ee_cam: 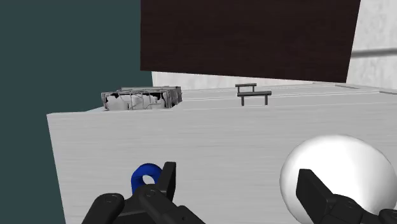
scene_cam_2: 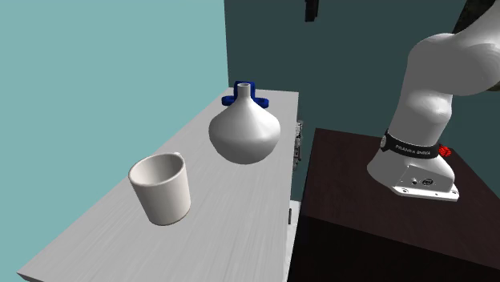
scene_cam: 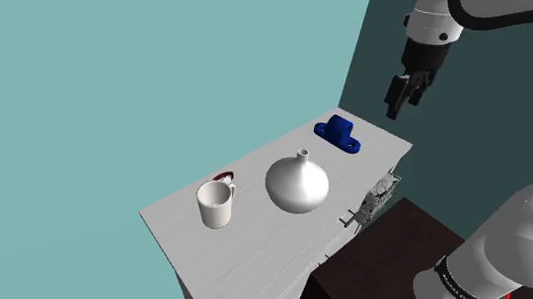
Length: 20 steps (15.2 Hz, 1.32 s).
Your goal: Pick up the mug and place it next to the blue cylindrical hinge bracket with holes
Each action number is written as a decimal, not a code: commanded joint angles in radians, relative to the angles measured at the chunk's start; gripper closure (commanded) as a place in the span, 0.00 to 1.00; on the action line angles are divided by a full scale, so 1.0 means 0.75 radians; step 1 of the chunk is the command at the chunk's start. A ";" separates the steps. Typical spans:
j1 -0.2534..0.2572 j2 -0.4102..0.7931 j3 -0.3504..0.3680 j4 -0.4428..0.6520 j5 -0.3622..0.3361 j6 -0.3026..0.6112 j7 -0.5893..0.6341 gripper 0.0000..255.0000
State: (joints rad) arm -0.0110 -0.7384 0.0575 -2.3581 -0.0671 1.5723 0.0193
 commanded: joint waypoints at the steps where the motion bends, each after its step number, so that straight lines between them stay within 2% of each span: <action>1: 0.000 0.000 0.000 0.000 0.000 0.000 0.000 0.00; 11: 0.096 0.282 0.212 0.030 0.124 0.246 0.202 0.00; 20: 0.155 0.626 0.395 0.181 0.135 0.436 0.391 0.00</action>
State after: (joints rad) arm 0.0996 -0.3070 0.3339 -2.2467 0.0369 1.8866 0.2885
